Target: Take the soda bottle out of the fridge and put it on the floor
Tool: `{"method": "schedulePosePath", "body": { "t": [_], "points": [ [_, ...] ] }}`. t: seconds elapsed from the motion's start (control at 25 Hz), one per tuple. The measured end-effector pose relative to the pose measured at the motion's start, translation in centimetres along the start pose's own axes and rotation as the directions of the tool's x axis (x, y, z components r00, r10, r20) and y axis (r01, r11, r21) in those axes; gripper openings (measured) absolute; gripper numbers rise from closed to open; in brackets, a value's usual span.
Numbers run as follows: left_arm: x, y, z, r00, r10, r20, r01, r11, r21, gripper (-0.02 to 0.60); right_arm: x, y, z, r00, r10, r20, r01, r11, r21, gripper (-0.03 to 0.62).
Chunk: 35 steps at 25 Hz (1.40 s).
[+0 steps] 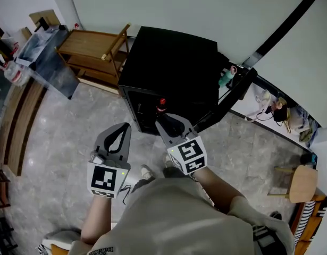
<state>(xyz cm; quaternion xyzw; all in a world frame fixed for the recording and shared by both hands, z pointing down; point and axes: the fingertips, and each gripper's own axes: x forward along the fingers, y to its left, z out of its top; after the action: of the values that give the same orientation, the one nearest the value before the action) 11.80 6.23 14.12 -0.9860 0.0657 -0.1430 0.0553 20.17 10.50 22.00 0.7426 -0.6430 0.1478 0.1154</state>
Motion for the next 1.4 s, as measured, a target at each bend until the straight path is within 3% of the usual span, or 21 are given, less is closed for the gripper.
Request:
{"method": "schedulePosePath", "body": {
  "t": [0.08, 0.56, 0.76, 1.0, 1.4],
  "points": [
    [0.8, 0.0, -0.3, 1.000, 0.003, -0.009, -0.004, 1.000, -0.004, 0.006, 0.9, -1.2, -0.9, 1.000, -0.015, -0.012, 0.015, 1.000, 0.003, 0.125],
    [4.6, 0.5, -2.7, 0.997, 0.043, -0.062, -0.045, 0.999, -0.028, 0.006, 7.4, -6.1, -8.1, 0.992, -0.085, -0.092, 0.088, 0.996, 0.030, 0.149],
    [6.3, 0.7, -4.1, 0.999, 0.035, -0.028, -0.037, 0.996, -0.081, 0.006, 9.8, -8.0, -10.7, 0.987, -0.114, -0.116, 0.117, 0.993, 0.022, 0.162],
    [7.7, 1.0, -6.2, 0.997, 0.043, -0.068, -0.051, 0.992, -0.114, 0.006, 12.8, -9.9, -13.9, 0.979, -0.144, -0.147, 0.149, 0.989, 0.023, 0.169],
    [9.1, 1.2, -8.4, 0.995, 0.039, -0.089, -0.052, 0.987, -0.152, 0.006, 17.0, -12.1, -18.6, 0.962, -0.133, -0.239, 0.144, 0.989, 0.028, 0.190]
  ]
}}
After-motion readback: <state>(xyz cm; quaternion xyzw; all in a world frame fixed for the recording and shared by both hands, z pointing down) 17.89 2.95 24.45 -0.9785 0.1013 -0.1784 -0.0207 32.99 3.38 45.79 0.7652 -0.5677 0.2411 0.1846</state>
